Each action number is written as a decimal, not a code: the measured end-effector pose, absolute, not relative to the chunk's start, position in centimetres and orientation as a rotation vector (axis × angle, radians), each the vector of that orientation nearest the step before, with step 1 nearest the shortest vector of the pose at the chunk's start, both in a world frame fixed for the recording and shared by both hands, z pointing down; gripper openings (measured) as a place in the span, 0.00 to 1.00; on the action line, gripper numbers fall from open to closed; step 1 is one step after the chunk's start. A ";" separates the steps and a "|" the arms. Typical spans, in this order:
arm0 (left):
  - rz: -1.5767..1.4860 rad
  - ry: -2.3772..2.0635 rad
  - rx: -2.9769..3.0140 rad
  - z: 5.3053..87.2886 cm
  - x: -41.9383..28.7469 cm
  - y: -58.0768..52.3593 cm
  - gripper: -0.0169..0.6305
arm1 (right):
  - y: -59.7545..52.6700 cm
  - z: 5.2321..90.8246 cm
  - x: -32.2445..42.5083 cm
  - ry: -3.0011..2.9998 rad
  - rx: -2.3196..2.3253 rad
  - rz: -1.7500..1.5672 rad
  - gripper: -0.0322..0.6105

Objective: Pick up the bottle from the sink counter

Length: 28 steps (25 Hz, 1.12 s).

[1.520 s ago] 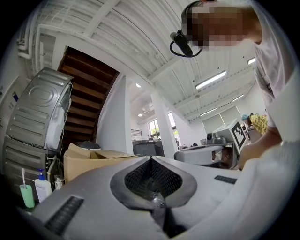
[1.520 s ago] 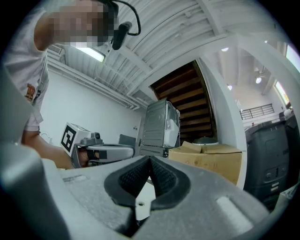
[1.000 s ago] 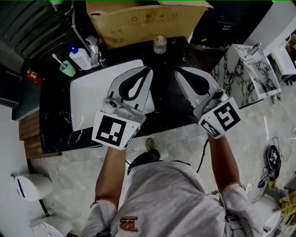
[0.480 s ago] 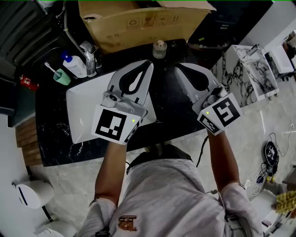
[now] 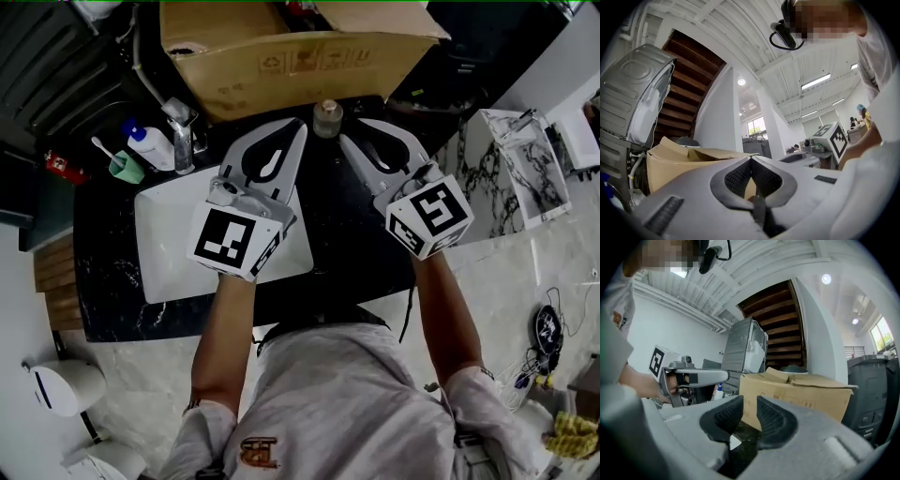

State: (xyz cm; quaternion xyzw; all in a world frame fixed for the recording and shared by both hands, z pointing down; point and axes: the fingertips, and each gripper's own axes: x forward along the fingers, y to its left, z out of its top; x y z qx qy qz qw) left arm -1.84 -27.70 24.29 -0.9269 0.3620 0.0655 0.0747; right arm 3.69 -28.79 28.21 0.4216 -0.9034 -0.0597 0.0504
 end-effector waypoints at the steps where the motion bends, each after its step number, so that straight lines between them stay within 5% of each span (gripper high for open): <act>1: 0.193 1.093 -2.782 24.4 -1.8 -28.1 0.03 | -29.4 28.6 3.7 -2.745 1.280 -0.173 0.20; 13: 0.126 1.119 -2.811 28.1 -1.5 -33.2 0.03 | -36.4 34.1 3.9 -2.666 1.274 -0.015 0.49; 28: 0.067 1.165 -2.875 32.6 -1.3 -37.0 0.03 | -43.4 43.3 4.4 -2.466 1.211 0.165 0.63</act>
